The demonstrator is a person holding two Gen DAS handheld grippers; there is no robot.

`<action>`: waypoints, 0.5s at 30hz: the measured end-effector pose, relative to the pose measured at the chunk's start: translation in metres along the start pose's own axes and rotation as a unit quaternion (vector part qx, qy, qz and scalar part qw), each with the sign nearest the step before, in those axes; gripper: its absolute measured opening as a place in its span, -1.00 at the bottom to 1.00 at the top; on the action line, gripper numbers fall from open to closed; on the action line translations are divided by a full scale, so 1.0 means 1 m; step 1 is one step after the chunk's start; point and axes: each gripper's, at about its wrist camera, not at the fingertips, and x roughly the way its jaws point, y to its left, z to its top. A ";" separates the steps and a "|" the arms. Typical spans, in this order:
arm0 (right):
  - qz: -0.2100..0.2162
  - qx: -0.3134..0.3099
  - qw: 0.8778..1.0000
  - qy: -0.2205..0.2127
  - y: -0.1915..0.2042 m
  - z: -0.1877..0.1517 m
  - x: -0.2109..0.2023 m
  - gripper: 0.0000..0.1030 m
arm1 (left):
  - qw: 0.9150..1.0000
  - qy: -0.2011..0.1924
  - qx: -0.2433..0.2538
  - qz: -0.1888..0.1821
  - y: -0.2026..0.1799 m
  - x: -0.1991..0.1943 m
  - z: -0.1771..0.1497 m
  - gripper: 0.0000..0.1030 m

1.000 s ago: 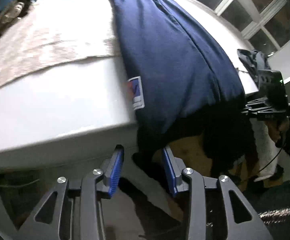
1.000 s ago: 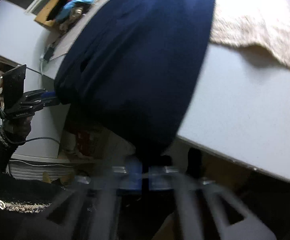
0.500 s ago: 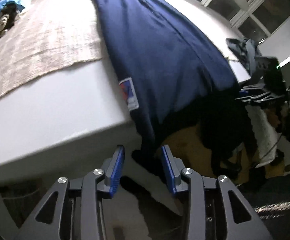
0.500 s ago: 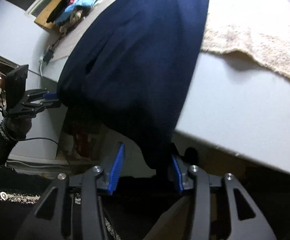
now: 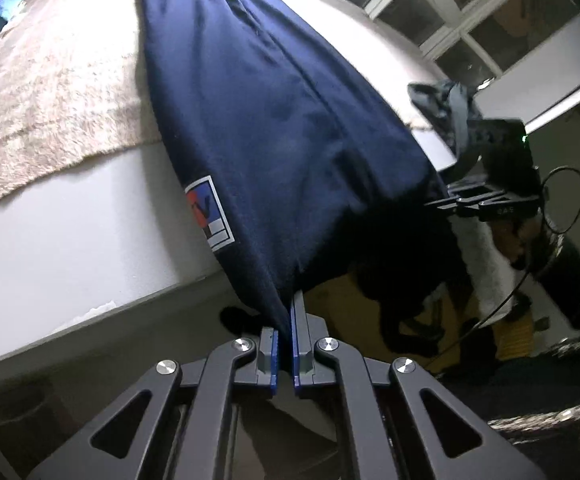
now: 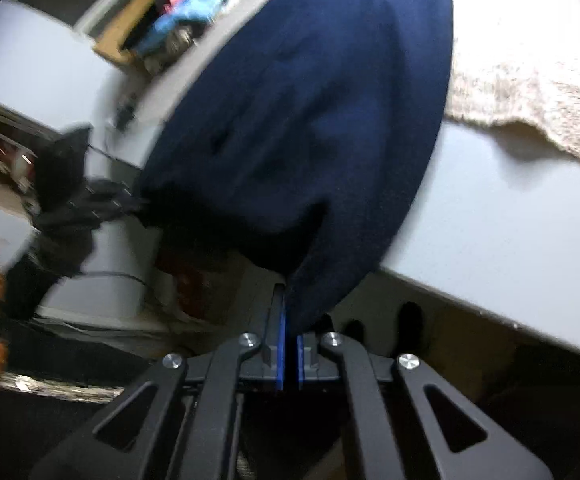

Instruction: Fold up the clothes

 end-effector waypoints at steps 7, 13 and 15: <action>0.087 0.063 0.992 -0.059 -0.003 0.013 -0.033 -0.93 | 0.998 -0.010 -0.023 -0.053 -0.005 -0.035 0.028 -0.94; 0.122 0.090 0.985 -0.076 -0.009 0.063 -0.050 -0.93 | 0.997 -0.027 -0.022 -0.075 0.003 -0.062 0.100 -0.94; 0.134 0.101 0.982 -0.087 -0.018 0.092 -0.058 -0.93 | 0.997 -0.037 -0.022 -0.069 0.011 -0.065 0.133 -0.93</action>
